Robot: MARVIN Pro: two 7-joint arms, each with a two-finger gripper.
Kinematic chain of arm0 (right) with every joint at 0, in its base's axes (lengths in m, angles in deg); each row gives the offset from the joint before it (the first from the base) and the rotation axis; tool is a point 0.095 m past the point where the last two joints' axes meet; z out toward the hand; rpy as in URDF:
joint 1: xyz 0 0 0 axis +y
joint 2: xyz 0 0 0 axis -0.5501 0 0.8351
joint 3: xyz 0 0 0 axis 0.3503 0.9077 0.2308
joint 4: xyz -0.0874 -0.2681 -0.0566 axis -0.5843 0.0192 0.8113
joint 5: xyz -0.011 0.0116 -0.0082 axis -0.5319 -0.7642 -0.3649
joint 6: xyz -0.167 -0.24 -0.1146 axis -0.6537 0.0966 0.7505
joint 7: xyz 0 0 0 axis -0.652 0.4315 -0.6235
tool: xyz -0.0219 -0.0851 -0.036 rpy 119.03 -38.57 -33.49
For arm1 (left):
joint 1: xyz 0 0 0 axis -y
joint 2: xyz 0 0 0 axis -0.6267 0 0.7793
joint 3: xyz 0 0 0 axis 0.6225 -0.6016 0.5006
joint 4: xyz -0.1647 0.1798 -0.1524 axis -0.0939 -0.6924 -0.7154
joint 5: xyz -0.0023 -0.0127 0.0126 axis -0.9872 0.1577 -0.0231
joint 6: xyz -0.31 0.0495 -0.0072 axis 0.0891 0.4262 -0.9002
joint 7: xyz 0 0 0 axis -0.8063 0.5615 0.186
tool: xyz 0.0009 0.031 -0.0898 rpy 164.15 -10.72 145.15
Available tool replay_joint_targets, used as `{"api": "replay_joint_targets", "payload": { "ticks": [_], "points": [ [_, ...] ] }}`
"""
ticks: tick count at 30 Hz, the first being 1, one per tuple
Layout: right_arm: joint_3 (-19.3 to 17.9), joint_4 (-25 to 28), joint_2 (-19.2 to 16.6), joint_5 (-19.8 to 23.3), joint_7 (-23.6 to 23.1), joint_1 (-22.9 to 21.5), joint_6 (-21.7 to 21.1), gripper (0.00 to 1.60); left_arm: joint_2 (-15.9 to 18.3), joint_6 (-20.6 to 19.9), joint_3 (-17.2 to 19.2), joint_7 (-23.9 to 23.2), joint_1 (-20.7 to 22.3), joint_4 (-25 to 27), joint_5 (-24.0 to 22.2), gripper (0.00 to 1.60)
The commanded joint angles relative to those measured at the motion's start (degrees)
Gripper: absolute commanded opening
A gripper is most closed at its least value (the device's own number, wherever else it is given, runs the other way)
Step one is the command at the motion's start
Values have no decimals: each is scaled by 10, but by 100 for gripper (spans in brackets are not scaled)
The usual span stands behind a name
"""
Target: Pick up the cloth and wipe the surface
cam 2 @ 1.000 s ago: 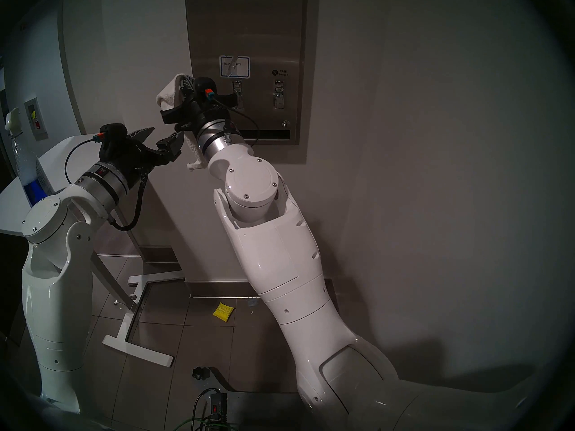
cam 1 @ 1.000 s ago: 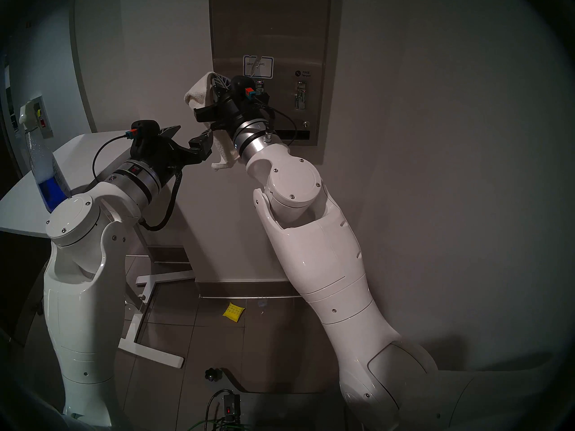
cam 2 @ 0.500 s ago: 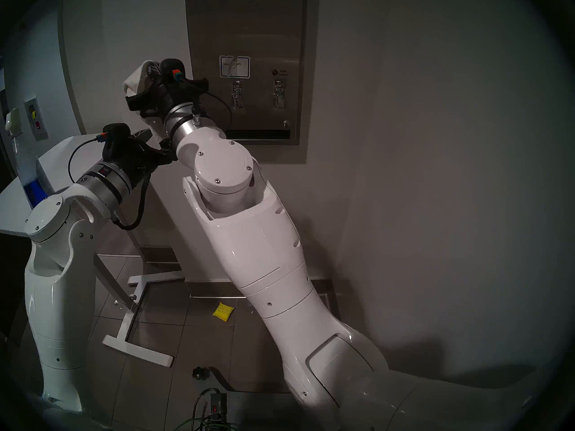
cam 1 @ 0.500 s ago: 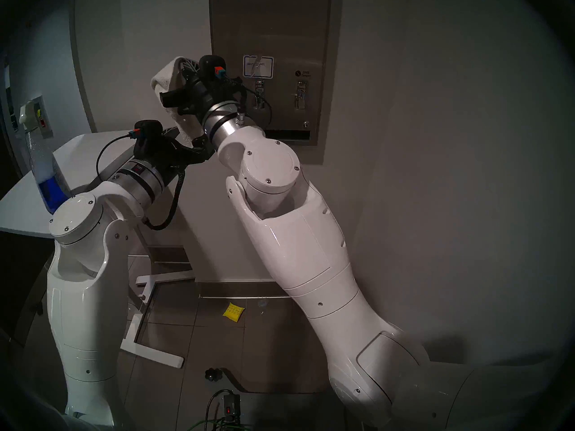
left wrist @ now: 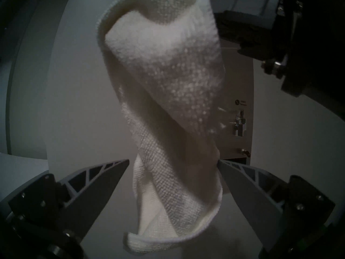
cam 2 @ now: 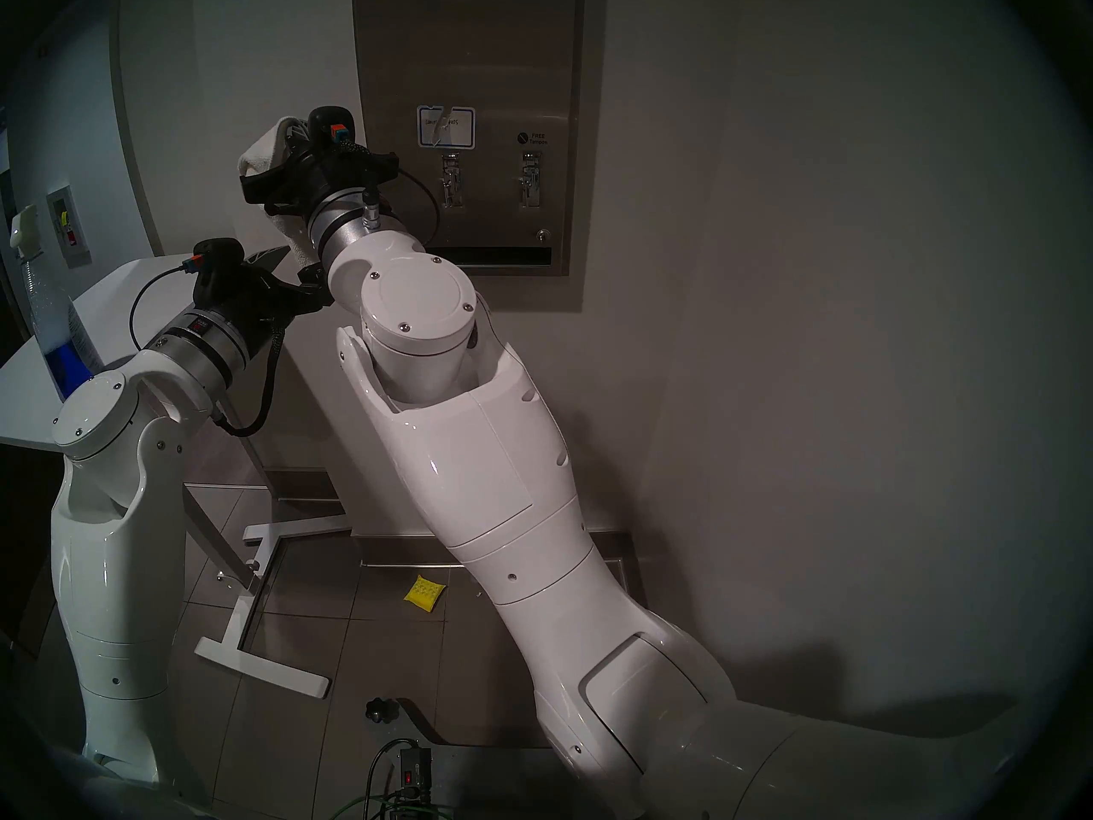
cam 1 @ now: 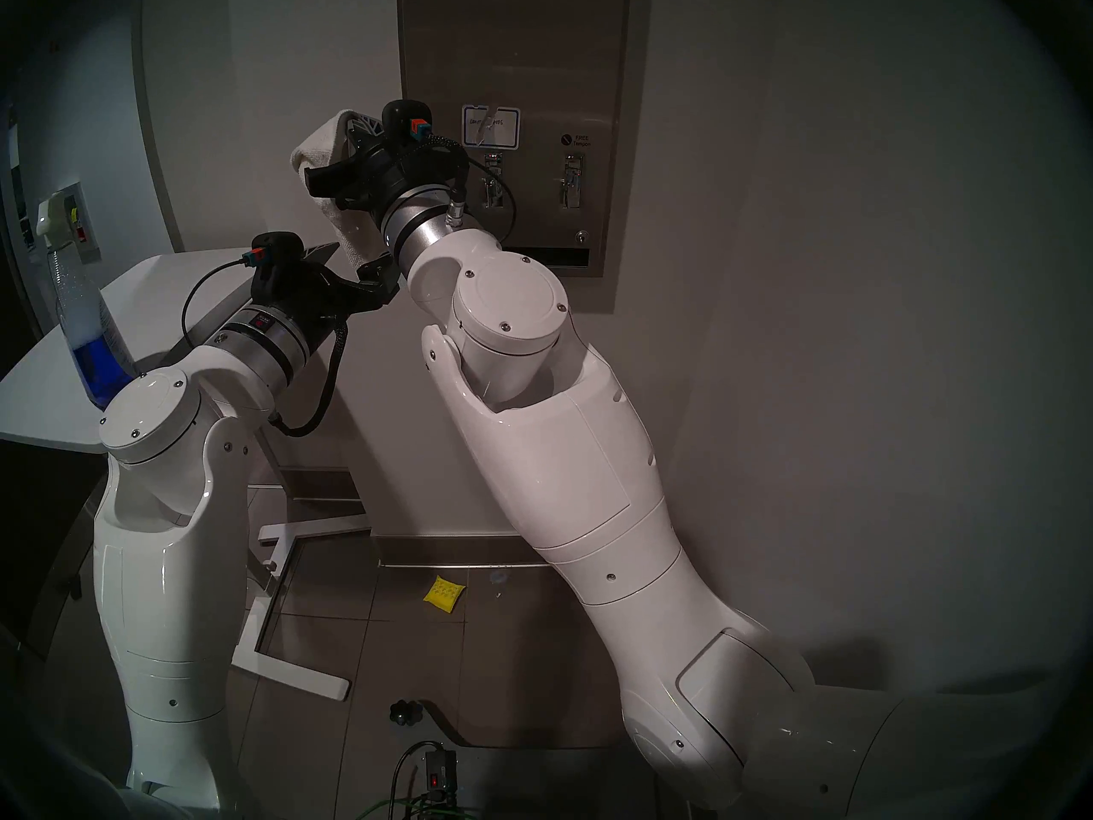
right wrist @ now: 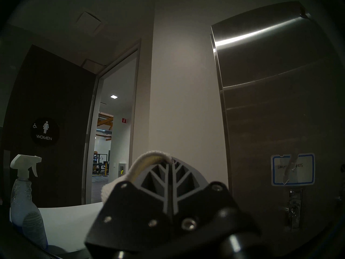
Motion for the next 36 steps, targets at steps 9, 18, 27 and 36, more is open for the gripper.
{"api": "replay_joint_targets", "payload": {
  "ticks": [9, 18, 27, 36],
  "points": [
    [16, 42, -14, 18, 30, 6, -18, 0, -7, 27, -15, 6, 18, 13, 11, 0],
    [14, 47, -19, 24, 29, 6, -18, 0, -8, 39, -21, 17, 14, 17, 27, 0],
    [15, 46, -29, 25, 22, -1, -11, 0, -10, 45, -24, 23, 11, 20, 37, 0],
    [10, 50, -27, 25, 17, 1, -7, 107, -13, 47, -26, 26, 12, 21, 45, 0]
  ]
}}
